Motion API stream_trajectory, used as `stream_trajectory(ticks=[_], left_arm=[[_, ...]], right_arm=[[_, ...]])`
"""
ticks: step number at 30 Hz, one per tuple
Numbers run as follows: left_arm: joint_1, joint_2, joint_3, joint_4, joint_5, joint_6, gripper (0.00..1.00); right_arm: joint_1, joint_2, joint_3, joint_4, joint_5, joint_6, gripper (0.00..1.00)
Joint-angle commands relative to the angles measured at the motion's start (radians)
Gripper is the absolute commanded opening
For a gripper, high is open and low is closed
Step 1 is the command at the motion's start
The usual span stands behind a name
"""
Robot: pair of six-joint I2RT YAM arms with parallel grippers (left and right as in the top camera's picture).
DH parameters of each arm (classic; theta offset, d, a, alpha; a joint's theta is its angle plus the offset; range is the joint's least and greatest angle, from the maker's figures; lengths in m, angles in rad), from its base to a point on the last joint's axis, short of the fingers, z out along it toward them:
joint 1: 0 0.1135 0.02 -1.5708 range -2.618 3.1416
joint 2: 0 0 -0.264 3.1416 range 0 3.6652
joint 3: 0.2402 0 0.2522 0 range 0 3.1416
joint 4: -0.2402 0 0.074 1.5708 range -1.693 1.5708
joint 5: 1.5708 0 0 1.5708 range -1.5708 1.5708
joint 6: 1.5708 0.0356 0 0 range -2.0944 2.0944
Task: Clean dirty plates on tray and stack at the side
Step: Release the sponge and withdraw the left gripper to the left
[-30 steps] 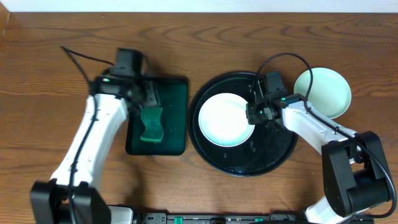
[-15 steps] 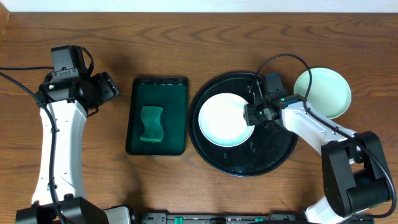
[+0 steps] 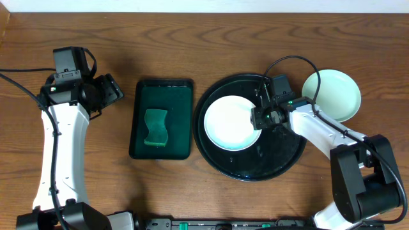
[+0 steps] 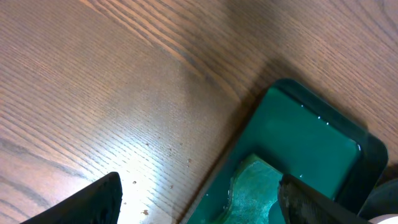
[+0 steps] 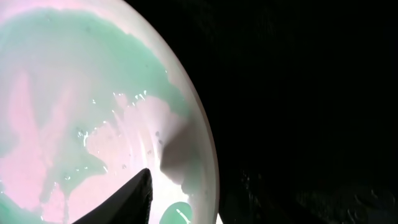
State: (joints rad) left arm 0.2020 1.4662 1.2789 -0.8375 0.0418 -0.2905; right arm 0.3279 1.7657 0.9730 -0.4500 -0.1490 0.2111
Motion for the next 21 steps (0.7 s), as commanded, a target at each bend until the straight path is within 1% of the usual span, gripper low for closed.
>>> stream_trajectory(ticks=[1,8,11,19,21], left_arm=[[0.003,-0.002,0.014,-0.003,-0.013,0.002,0.8],[0.003,-0.002,0.014,-0.003,-0.013,0.002,0.81],[0.003,-0.002,0.014,-0.003,-0.013,0.002,0.81],[0.003,-0.002,0.014,-0.003,-0.013,0.002,0.81],[0.003,-0.002,0.014,-0.003,-0.013,0.002,0.81]], right_arm=[[0.007,-0.013,-0.006,-0.004,-0.003,-0.003,0.46],[0.007,-0.013,-0.013,-0.012,0.033,-0.002,0.45],[0.007,-0.013,-0.022,-0.009,0.044,0.005,0.41],[0.007,-0.013,-0.028,0.002,0.047,0.021,0.37],[0.007,-0.013,-0.029,0.009,0.047,0.021,0.33]])
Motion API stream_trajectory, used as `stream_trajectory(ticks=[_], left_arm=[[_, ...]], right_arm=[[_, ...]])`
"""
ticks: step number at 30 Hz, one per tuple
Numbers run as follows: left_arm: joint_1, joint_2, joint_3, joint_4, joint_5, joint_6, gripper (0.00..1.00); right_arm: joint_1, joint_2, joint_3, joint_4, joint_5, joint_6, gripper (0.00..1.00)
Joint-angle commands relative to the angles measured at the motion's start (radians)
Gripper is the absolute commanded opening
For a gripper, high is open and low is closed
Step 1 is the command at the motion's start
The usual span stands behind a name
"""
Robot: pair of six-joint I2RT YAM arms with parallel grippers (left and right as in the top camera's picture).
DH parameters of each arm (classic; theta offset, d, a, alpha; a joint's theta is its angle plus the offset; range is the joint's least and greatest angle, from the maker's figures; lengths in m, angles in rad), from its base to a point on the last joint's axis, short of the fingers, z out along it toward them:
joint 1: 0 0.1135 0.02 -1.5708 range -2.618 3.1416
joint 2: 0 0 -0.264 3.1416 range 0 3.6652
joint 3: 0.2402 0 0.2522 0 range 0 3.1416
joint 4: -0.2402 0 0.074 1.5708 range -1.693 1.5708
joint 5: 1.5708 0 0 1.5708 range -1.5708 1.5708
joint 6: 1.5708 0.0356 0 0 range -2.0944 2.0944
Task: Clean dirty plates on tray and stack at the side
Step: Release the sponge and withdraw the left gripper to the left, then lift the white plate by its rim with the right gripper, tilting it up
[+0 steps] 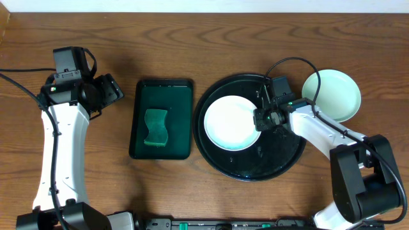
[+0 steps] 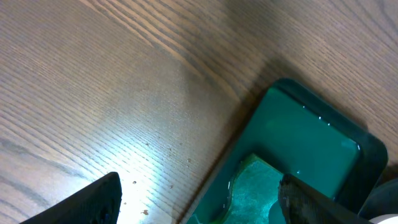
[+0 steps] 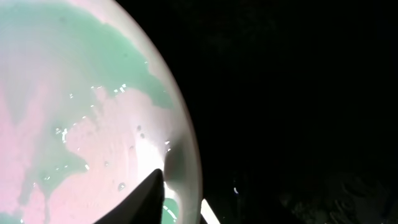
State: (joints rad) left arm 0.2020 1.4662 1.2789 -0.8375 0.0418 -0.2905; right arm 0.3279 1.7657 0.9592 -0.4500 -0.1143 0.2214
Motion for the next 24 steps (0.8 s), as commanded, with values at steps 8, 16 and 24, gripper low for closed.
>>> stream_trajectory(ticks=[8,16,24], left_arm=[[0.003,-0.002,0.014,-0.003,-0.013,0.002,0.81],[0.003,-0.002,0.014,-0.003,-0.013,0.002,0.81],[0.003,-0.002,0.014,-0.003,-0.013,0.002,0.81]], right_arm=[[0.007,-0.013,-0.031,0.033,0.013,0.01,0.27],[0.006,-0.013,-0.041,0.075,0.012,0.01,0.01],[-0.035,-0.082,0.016,0.008,0.013,0.054,0.01]])
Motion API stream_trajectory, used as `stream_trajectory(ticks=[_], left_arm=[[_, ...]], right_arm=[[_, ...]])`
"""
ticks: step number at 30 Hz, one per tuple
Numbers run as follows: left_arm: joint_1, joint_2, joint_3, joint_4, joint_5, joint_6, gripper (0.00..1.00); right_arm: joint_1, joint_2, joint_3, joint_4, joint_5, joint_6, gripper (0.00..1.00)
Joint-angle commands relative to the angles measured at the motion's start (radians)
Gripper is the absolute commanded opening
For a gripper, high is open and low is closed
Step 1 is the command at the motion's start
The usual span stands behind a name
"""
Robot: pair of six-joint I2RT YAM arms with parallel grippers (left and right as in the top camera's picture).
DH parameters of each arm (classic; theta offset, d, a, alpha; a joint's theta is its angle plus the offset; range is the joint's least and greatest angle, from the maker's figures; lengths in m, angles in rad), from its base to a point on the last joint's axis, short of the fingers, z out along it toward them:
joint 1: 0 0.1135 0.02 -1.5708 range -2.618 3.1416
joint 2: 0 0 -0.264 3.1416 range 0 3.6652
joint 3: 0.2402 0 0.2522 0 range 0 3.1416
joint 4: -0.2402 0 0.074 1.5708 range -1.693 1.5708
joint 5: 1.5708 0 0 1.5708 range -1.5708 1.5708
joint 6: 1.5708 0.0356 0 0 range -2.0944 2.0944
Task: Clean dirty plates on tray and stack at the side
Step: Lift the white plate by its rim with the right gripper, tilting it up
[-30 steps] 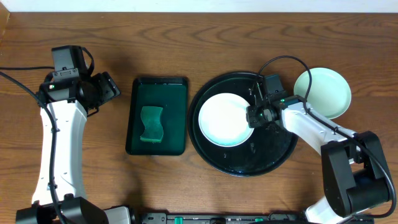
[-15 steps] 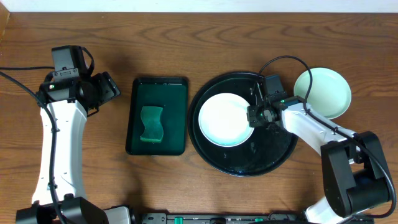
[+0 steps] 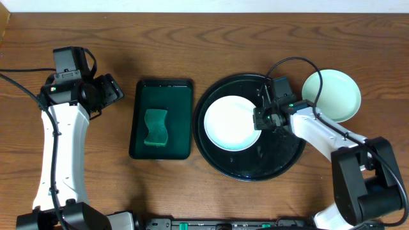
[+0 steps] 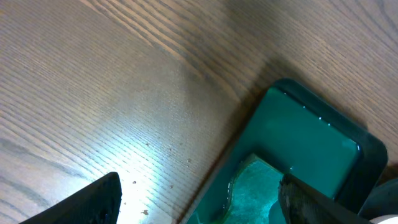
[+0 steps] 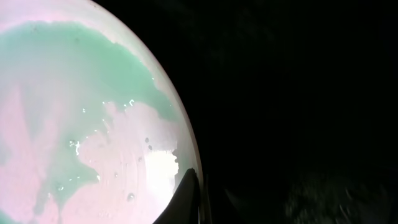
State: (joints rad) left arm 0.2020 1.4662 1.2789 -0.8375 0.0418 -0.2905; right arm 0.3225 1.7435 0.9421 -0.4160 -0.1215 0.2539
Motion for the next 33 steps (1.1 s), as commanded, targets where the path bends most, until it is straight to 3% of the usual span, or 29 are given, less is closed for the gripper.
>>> stream_trajectory(ticks=[1,12,33], left_arm=[[0.003,-0.002,0.014,-0.003,-0.013,0.002,0.81],[0.003,-0.002,0.014,-0.003,-0.013,0.002,0.81],[0.003,-0.002,0.014,-0.003,-0.013,0.002,0.81]], right_arm=[[-0.035,-0.076,0.039,-0.03,0.02,0.018,0.01],[-0.067,-0.235,0.04,-0.028,0.058,0.006,0.01],[-0.067,-0.242,0.04,-0.022,0.113,0.004,0.01]])
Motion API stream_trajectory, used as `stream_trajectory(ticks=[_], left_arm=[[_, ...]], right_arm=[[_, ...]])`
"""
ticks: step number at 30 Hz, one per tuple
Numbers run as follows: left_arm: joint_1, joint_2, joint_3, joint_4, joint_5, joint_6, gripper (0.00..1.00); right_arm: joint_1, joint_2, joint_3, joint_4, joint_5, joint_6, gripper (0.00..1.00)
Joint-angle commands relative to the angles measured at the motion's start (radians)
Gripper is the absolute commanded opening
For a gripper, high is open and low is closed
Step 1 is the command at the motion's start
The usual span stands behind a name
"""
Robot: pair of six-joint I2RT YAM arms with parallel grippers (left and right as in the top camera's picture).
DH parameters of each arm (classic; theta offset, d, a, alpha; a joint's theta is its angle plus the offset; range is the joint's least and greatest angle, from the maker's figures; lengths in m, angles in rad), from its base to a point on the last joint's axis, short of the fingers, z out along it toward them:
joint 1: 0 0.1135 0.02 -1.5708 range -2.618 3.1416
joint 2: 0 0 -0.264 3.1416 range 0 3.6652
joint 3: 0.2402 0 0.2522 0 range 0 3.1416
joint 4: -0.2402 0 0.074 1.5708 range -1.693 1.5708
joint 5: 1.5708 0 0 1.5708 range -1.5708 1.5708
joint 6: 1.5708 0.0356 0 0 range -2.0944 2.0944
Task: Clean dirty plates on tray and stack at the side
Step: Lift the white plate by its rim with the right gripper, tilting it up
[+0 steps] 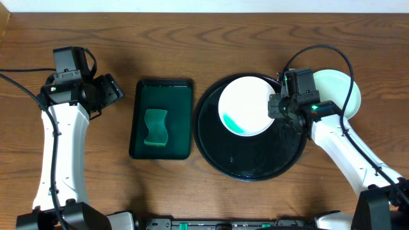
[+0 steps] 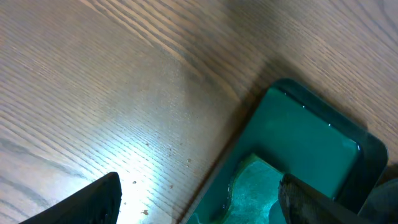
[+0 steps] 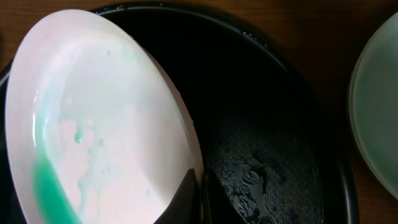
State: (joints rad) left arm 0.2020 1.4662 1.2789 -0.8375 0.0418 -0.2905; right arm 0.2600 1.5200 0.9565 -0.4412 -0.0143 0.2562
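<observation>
A white plate (image 1: 246, 105) with green liquid pooled at its low edge is held tilted above the round black tray (image 1: 250, 156). My right gripper (image 1: 276, 107) is shut on the plate's right rim; in the right wrist view the plate (image 3: 99, 118) fills the left and the gripper (image 3: 202, 196) pinches its edge. A pale green plate (image 1: 335, 92) lies on the table right of the tray. My left gripper (image 2: 199, 199) hangs open over the wood beside the green basin (image 2: 305, 149).
A dark green rectangular basin (image 1: 161, 89) with a green sponge (image 1: 155, 126) in it sits left of the tray. The left arm (image 1: 61, 137) stands along the table's left side. The wooden table (image 1: 192, 38) stretches behind.
The white plate lay flat on the tray with my right gripper at its right rim; now it is lifted, tilted and shifted toward the tray's back right. The left arm has not moved.
My right gripper stood open around the right rim of the white plate lying on the tray, one finger over the plate. Then the fingers had drawn closer, then shut on the rim. Now the plate hangs tilted above the tray, liquid gathered low.
</observation>
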Motion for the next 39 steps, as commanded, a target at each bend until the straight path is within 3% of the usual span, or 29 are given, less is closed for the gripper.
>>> stream_trajectory(ticks=[1,33,39], left_arm=[[0.003,-0.002,0.014,-0.003,-0.013,0.002,0.81],[0.003,-0.002,0.014,-0.003,-0.013,0.002,0.81],[0.003,-0.002,0.014,-0.003,-0.013,0.002,0.81]], right_arm=[[-0.004,-0.018,0.025,0.003,0.006,0.002,0.01],[-0.004,-0.018,0.025,-0.004,0.006,0.003,0.01],[-0.004,-0.018,0.025,0.006,0.002,0.092,0.01]])
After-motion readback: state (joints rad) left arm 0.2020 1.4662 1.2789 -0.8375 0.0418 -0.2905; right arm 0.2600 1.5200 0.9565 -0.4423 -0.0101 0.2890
